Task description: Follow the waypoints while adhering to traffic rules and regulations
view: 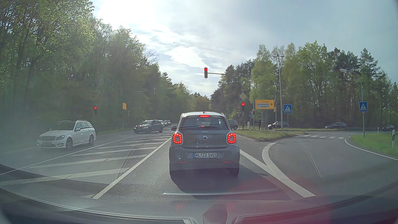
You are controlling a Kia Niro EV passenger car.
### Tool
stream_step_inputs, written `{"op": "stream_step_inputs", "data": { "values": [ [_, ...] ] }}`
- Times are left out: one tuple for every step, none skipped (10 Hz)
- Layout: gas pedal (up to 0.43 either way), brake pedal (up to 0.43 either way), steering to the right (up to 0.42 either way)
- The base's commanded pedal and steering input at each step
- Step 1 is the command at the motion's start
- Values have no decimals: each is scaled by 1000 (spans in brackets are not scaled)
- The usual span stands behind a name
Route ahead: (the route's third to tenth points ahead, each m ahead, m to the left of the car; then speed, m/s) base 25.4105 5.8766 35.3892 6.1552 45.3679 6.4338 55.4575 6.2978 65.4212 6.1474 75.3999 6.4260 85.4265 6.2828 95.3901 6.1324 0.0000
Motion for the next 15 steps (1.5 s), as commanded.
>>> {"op": "stream_step_inputs", "data": {
  "values": [
    [0,201,-10],
    [0,201,-11],
    [0,201,-11],
    [0,201,-11],
    [0,201,-11],
    [0,201,-11],
    [0,201,-11],
    [0,201,-11],
    [0,201,-11],
    [0,201,-11],
    [0,207,-11],
    [0,201,-10],
    [0,207,-10],
    [0,201,-10],
    [0,201,-10]
  ]
}}
